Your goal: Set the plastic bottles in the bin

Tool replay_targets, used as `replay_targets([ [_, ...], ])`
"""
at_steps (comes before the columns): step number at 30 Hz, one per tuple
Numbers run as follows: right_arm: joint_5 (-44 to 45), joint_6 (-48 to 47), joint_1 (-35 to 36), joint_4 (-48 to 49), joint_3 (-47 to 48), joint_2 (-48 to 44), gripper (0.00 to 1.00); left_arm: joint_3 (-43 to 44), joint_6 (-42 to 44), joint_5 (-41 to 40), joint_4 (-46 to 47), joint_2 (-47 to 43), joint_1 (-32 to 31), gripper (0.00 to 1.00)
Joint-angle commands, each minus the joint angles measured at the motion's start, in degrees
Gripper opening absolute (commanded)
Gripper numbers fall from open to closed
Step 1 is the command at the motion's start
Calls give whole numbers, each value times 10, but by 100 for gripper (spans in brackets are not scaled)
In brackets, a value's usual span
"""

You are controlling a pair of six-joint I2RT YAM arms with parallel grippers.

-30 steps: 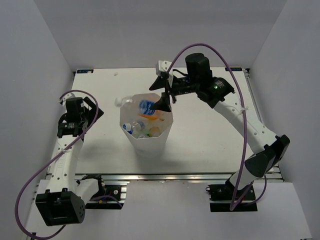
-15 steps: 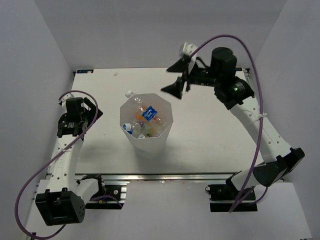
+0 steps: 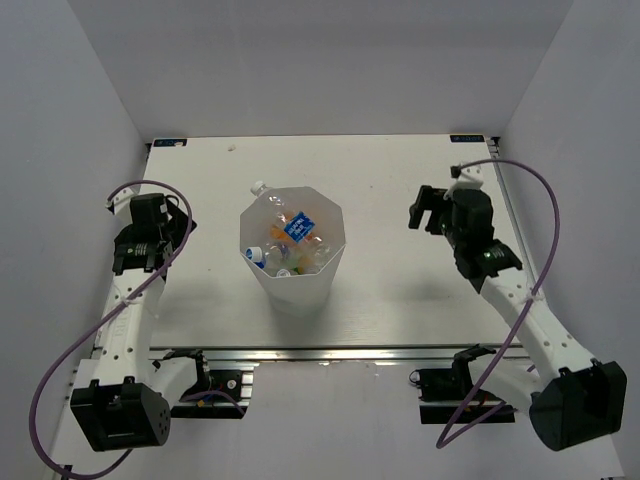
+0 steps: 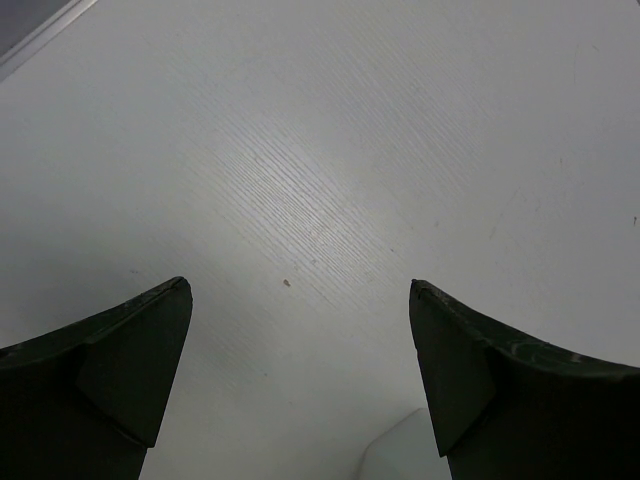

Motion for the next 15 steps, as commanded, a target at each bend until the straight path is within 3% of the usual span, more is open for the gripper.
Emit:
replay_targets([
  [1,101,59,2,49,-41,-45,89,22,3,-29,9,-27,1,98],
  [8,155,136,2,-20,-59,-27,89,26,0,-26,17,-17,1,98],
  [15,153,129,2,-30,-28,-5,89,26,-2,-35,14,-19,0,98],
])
